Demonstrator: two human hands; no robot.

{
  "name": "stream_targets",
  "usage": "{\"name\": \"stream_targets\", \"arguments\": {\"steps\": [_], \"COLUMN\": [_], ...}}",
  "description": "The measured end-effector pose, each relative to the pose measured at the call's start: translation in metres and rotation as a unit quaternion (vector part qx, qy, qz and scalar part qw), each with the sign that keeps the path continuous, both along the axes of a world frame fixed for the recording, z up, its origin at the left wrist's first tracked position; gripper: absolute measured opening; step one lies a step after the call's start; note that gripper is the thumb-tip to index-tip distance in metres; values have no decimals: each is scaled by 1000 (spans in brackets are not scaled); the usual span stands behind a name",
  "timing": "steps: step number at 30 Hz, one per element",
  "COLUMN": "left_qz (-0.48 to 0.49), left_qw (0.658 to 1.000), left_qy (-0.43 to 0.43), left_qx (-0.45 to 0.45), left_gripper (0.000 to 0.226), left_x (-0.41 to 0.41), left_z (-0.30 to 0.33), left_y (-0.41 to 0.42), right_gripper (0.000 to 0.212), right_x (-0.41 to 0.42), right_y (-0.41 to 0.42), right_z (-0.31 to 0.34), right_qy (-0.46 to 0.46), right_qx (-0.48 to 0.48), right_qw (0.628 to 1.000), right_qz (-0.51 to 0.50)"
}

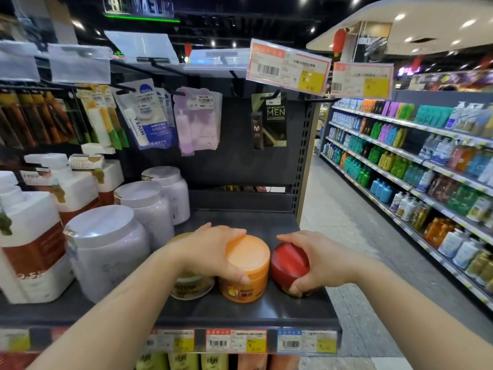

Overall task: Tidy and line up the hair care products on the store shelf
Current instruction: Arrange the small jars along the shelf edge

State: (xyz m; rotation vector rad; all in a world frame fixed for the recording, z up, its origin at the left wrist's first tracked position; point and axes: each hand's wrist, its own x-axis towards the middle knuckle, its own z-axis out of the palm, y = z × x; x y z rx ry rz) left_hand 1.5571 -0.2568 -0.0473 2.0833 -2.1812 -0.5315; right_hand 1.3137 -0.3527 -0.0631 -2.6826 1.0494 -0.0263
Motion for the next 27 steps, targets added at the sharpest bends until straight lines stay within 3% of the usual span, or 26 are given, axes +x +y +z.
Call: {"name": "stream_targets", "arguments": {"steps": [11,18,27], "left_qz": [-2,59,50], "left_qw": [998,993,993], "left_qy": [-44,-97,-109], "left_qx": [-35,13,8], "left_gripper": [114,110,103], "left_x": [19,39,47], "left_z": [4,13,16], "left_y": [9,22,25], "right_gripper": [118,117,112], "right_x": [-1,49,74], "right_y": [12,25,20], "right_z": [12,16,0], "right_qy": [109,-1,-13], "right_qx": [2,-25,37], "right_qw": [994,998,999], "right_qz": [-12,50,24]}}
